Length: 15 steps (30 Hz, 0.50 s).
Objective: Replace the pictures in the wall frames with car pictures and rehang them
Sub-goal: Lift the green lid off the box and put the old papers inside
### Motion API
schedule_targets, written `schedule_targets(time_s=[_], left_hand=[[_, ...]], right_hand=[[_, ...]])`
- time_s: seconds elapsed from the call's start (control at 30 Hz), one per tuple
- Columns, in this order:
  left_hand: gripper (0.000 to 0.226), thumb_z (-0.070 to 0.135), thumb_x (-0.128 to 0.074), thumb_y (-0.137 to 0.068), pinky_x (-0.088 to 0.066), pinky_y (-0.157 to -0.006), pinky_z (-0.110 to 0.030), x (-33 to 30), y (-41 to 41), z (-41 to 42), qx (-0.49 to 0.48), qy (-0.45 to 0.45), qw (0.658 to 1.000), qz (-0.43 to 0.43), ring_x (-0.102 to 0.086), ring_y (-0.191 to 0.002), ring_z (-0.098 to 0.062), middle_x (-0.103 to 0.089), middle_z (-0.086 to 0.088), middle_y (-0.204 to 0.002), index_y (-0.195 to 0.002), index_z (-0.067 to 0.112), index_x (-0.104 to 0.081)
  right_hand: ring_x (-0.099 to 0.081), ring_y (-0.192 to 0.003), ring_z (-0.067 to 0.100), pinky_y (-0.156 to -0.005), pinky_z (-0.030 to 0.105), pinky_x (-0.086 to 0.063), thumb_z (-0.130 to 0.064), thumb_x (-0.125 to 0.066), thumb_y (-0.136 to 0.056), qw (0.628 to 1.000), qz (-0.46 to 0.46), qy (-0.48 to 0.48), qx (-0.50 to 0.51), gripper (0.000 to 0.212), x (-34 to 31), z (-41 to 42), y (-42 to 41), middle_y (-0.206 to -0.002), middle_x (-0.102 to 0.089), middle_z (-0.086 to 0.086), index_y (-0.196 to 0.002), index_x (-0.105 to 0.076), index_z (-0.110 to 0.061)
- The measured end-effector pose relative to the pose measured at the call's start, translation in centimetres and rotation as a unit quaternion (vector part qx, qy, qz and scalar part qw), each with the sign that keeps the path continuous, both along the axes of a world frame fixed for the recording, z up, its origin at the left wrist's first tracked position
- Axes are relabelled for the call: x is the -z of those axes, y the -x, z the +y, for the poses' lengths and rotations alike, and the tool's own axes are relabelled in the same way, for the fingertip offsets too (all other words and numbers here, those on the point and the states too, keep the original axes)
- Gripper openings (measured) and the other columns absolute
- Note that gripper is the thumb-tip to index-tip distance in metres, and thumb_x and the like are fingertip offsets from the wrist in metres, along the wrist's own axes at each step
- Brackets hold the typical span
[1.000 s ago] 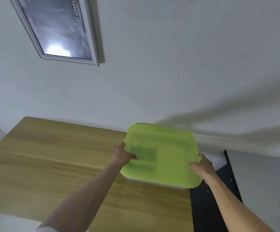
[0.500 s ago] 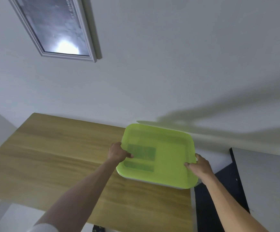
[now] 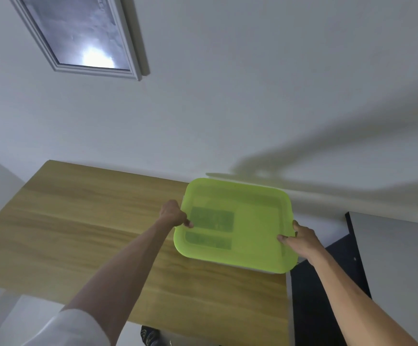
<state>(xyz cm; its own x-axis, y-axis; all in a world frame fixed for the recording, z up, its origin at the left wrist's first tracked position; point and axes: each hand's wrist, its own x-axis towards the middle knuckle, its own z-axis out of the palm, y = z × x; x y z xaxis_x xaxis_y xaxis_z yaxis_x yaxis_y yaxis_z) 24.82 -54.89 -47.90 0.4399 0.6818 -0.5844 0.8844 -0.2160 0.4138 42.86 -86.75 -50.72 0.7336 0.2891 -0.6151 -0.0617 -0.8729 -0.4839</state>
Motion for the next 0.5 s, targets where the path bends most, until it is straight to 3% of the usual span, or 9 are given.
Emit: schedule_targets(time_s=[0.1,0.23,0.3,0.33,0.4,0.43,0.5], left_hand=[[0.059,0.026,-0.096,-0.054,-0.05,-0.071,-0.033,0.6,-0.3,-0.1,0.012,-0.033,0.999,0.001,-0.064,-0.1,-0.031,-0.068,-0.014,-0.102,-0.097,0.002,-0.064],[0.051,0.025,-0.096,-0.054,-0.049,-0.07,-0.033,0.4,-0.7,0.0,0.04,-0.053,0.998,0.009,-0.065,-0.097,-0.031,-0.07,-0.015,-0.103,-0.087,0.005,-0.062],[0.058,0.024,-0.093,-0.06,-0.051,-0.078,-0.035,0.1,-1.0,-0.2,0.079,-0.057,0.995,0.033,-0.062,-0.105,-0.032,-0.065,-0.018,-0.116,-0.103,0.003,-0.061],[0.073,0.022,-0.091,-0.064,-0.051,-0.088,-0.038,0.1,-1.2,-0.3,0.113,-0.066,0.99,0.045,-0.057,-0.116,-0.034,-0.056,-0.021,-0.13,-0.124,0.003,-0.055],[0.107,0.017,-0.085,-0.072,-0.037,-0.111,-0.044,-0.1,-1.6,-0.7,0.219,-0.088,0.97,0.064,-0.027,-0.143,-0.038,-0.013,-0.022,-0.159,-0.155,0.014,-0.017],[0.112,0.013,-0.081,-0.076,-0.028,-0.116,-0.044,-0.2,-1.9,-0.8,0.275,-0.094,0.954,0.066,-0.01,-0.149,-0.035,0.006,-0.017,-0.162,-0.157,0.017,-0.004],[0.104,0.005,-0.067,-0.082,-0.022,-0.119,-0.041,0.0,-2.5,-1.1,0.336,-0.069,0.936,0.073,0.009,-0.151,-0.027,0.024,-0.01,-0.16,-0.156,0.017,0.006]], right_hand=[[-0.045,-0.133,0.034,-0.106,0.046,-0.046,-0.051,-0.07,-0.079,1.0,0.003,0.02,0.0,0.097,0.4,0.3,-0.1,-0.148,-0.04,0.013,-0.157,-0.019,-0.023],[-0.04,-0.128,0.043,-0.097,0.041,-0.046,-0.037,-0.057,-0.089,0.998,-0.01,0.069,-0.009,0.086,-0.9,1.6,1.0,-0.14,-0.027,0.019,-0.158,-0.008,-0.023],[-0.029,-0.132,0.042,-0.1,0.044,-0.04,-0.033,-0.051,-0.09,0.995,-0.005,0.092,-0.036,0.086,-1.0,1.9,1.4,-0.14,-0.021,0.019,-0.157,0.001,-0.017],[-0.021,-0.137,0.041,-0.106,0.046,-0.035,-0.033,-0.05,-0.09,0.992,-0.008,0.106,-0.06,0.088,-1.3,2.0,1.6,-0.145,-0.014,0.019,-0.156,0.006,-0.013],[-0.001,-0.147,0.039,-0.119,0.047,-0.018,-0.033,-0.05,-0.089,0.983,-0.044,0.128,-0.121,0.095,-1.9,2.6,2.0,-0.158,0.008,0.017,-0.155,0.014,-0.009],[0.01,-0.15,0.037,-0.122,0.046,-0.008,-0.032,-0.051,-0.088,0.976,-0.069,0.129,-0.16,0.098,-2.1,3.1,2.2,-0.161,0.021,0.015,-0.155,0.018,-0.013],[0.025,-0.148,0.033,-0.122,0.045,0.007,-0.029,-0.052,-0.085,0.958,-0.111,0.114,-0.237,0.101,-1.7,4.2,2.5,-0.157,0.036,0.011,-0.154,0.022,-0.022]])
